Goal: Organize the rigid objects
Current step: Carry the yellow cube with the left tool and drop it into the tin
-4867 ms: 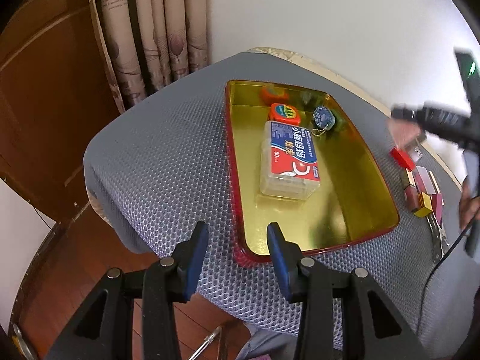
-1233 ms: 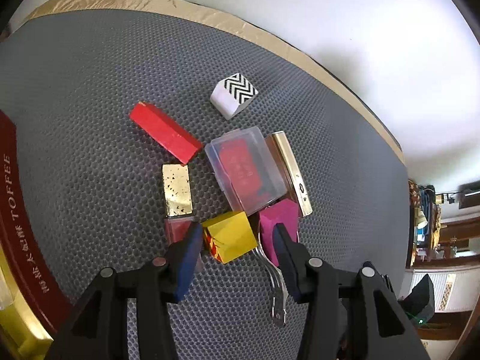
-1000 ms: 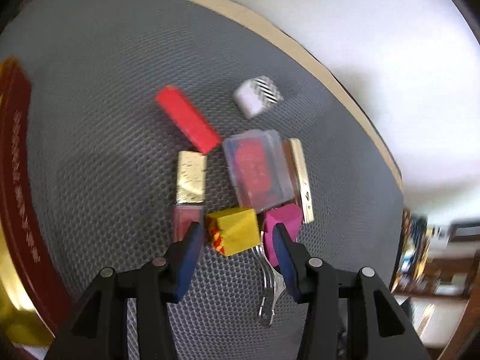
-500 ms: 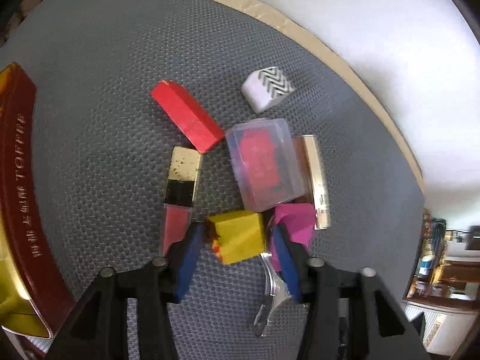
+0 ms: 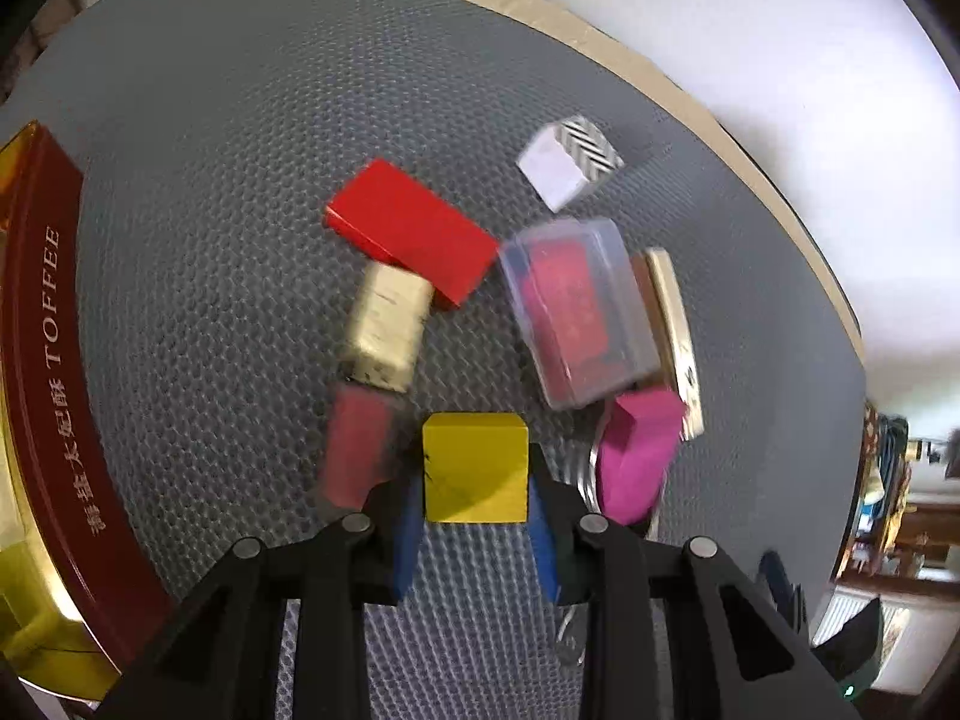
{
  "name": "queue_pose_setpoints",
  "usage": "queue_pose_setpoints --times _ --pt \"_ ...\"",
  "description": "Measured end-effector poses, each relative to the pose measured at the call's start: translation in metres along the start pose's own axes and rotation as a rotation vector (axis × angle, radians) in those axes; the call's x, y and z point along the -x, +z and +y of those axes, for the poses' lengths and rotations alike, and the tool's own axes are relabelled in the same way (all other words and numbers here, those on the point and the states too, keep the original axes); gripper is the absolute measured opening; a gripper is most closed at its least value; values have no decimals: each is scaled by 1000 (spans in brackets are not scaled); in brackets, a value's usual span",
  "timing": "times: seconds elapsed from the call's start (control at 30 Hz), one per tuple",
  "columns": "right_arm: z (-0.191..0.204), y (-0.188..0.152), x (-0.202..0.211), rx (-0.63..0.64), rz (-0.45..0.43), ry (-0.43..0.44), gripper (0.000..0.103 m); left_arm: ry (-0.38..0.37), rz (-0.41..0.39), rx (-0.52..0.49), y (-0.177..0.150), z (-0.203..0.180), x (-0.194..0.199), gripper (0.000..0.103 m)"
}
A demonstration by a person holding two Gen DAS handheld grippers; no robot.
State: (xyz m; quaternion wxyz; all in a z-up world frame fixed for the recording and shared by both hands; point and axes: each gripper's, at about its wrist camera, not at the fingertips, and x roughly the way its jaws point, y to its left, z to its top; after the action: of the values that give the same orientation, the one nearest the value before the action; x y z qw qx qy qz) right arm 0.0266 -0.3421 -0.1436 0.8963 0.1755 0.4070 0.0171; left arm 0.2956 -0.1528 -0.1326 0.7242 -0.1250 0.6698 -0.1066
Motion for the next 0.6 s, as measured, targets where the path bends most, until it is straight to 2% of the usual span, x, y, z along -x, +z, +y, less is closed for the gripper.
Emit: queue_pose_setpoints --times 0.13,0.27,0.33,0.47,0.6 --pt "0 0 -2 6 5 -5 103 -57 -32 -46 -32 -3 23 30" --pt "1 1 -4 17 10 -13 103 -56 -112 -51 -64 31 74 30" --pt "2 2 -5 22 11 -19 103 -33 -140 -43 -76 48 97 30" --pt "6 2 -9 33 16 -36 103 77 -196 8 -80 109 134 30" --pt "8 3 -13 45 22 -53 103 164 -193 -20 -72 141 134 30"
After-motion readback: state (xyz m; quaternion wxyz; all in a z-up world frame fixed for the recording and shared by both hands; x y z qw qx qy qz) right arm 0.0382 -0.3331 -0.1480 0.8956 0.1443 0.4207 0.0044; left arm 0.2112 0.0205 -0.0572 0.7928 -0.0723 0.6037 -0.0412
